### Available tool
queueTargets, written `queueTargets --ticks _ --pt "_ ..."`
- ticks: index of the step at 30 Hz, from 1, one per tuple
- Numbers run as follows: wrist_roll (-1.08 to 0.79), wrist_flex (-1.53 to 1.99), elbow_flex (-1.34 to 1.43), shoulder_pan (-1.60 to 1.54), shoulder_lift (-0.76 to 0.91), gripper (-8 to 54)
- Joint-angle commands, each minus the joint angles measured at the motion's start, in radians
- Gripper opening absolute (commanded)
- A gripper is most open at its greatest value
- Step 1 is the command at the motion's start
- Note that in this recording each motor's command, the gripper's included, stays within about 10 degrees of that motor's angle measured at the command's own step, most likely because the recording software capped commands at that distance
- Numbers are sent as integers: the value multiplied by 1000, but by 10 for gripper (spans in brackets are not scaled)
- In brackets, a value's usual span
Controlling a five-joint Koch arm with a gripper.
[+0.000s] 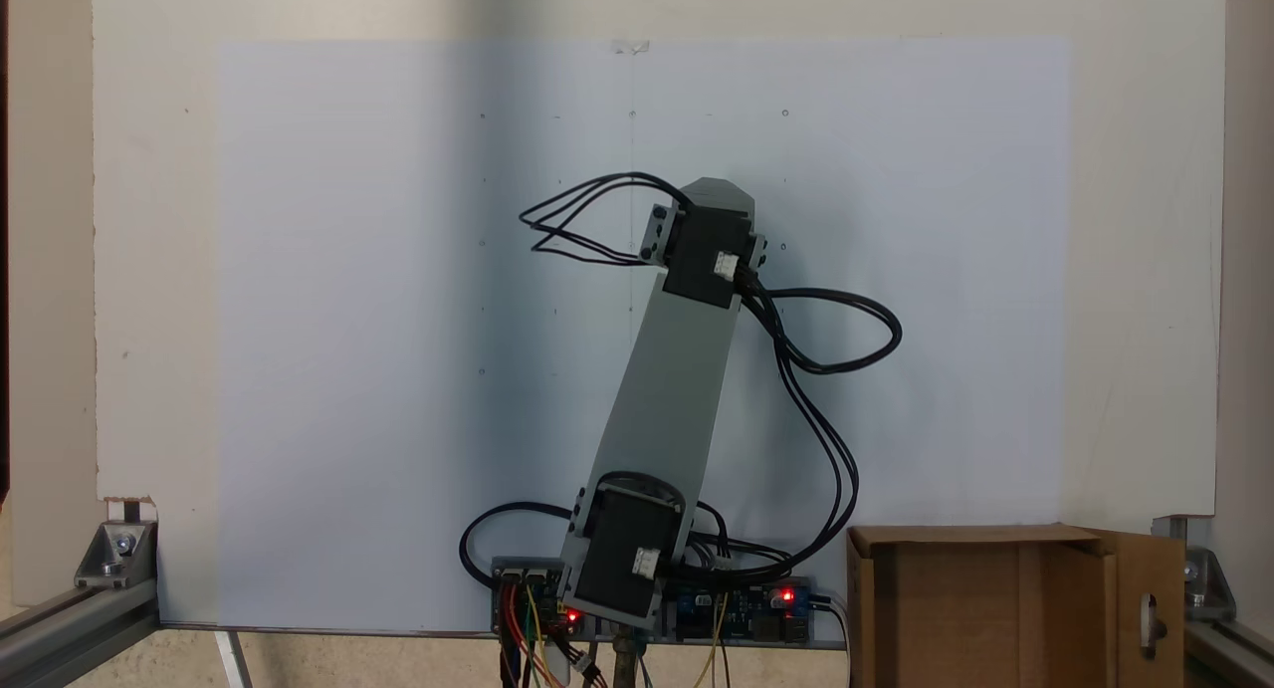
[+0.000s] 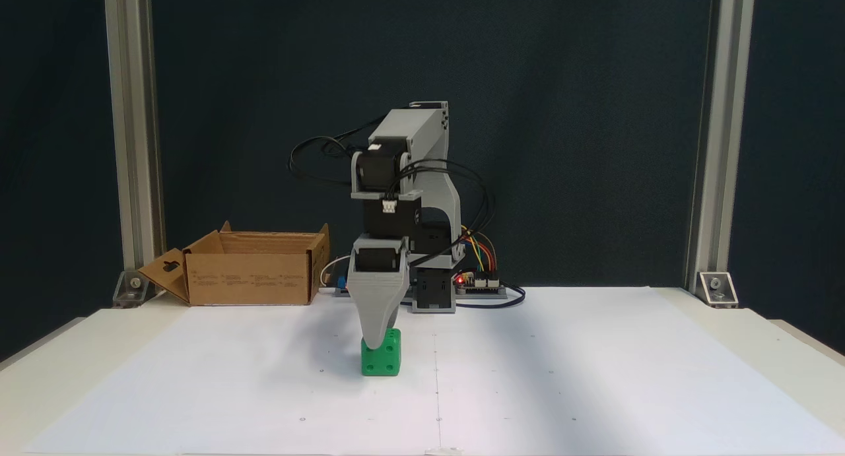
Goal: Grasp a green dice and put it in the bin.
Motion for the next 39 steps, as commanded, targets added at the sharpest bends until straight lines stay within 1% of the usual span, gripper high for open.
queueTargets --ticks 1,10,19,22,25,27,30,33,36,37,39 --pt "21 -15 -17 5 14 440" --pt "9 -58 -15 25 -51 439" --pt "2 -97 23 23 -78 429" --pt "2 -98 34 23 -81 411" --pt "5 -100 35 25 -81 373" --pt "5 -101 35 28 -81 363" --pt "5 -103 37 32 -81 308" --pt "5 -104 40 37 -81 243" --pt "5 -103 46 43 -81 127" --pt "5 -104 46 48 -81 116" --pt "5 -104 48 49 -81 116"
